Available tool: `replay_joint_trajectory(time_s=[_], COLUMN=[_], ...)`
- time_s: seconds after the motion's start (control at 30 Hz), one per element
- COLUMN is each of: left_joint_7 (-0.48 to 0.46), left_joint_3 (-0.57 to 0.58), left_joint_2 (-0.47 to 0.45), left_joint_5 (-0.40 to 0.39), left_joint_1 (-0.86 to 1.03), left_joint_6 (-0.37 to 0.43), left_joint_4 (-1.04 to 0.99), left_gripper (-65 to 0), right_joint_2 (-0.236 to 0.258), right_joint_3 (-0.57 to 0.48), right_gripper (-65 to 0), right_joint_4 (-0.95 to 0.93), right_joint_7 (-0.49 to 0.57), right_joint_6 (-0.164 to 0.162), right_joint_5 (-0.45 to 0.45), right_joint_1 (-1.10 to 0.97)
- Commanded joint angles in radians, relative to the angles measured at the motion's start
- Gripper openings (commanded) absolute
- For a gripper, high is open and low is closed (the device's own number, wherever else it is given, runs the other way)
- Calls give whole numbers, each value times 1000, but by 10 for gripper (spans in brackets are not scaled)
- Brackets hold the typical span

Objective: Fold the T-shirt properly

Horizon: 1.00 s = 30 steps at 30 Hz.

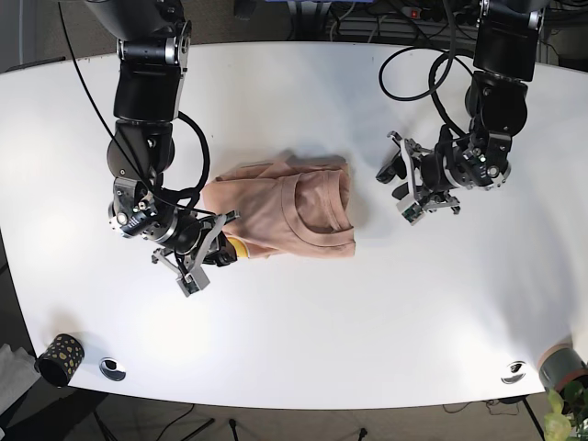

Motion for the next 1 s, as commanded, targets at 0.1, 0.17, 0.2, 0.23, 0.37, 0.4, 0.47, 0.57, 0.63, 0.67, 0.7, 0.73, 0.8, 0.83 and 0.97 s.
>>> replay_joint_trajectory(time_s=[0.1, 0.17, 0.2, 0.23, 0.37, 0.4, 0.47, 0.57, 0.63, 0.67, 0.7, 0.73, 0.8, 0.83, 0.97], left_joint_7=[-26, -26, -26, -26, -26, -26, -26, -31, -34, -34, -35, -35, -40, -49, -85], left_joint_3=[-71, -79, -74, -74, -70, -58, -36, -16, -13, -13, -13, -13, -13, -13, -10], left_joint_2=[61, 92, 118, 141, 224, 239, 260, 288, 306, 311, 313, 313, 306, 303, 254], left_joint_5=[-16, -16, -15, -13, -12, -12, -12, -13, -13, -13, -13, -13, -13, -13, -13], left_joint_1=[-22, -29, -49, -69, -125, -144, -185, -233, -256, -262, -266, -274, -282, -283, -279], left_joint_6=[-1, -1, -1, -1, -1, -1, -1, -1, -1, -1, -1, -1, -1, -1, -1], left_joint_4=[131, 135, 134, 129, 62, 30, -32, -121, -176, -199, -214, -236, -277, -297, -374], left_gripper=[-411, -411, -411, -411, -411, -411, -411, -411, -411, -411, -411, -411, -411, -411, -411], right_joint_2=[-28, -29, -29, -29, -28, -26, -22, -8, -6, -6, -6, -5, 9, 21, 38], right_joint_3=[2, 2, 2, 2, 2, 2, 2, 1, 1, 1, 1, 1, 2, 2, 2], right_gripper=[-606, -606, -606, -606, -606, -606, -606, -606, -606, -606, -606, -606, -606, -606, -606], right_joint_4=[176, 202, 202, 201, 138, 118, 81, 18, -34, -66, -89, -123, -169, -192, -275], right_joint_7=[-54, -57, -57, -56, -39, -19, 25, 67, 96, 114, 131, 159, 211, 237, 305], right_joint_6=[9, 9, 9, 9, 9, 9, 9, 9, 9, 9, 9, 9, 9, 9, 9], right_joint_5=[20, 11, 11, 11, 11, 11, 11, 12, 12, 12, 12, 12, 11, 18, 20], right_joint_1=[-8, -11, -12, -11, 2, 6, 9, 14, 28, 32, 34, 35, 34, 34, 32])
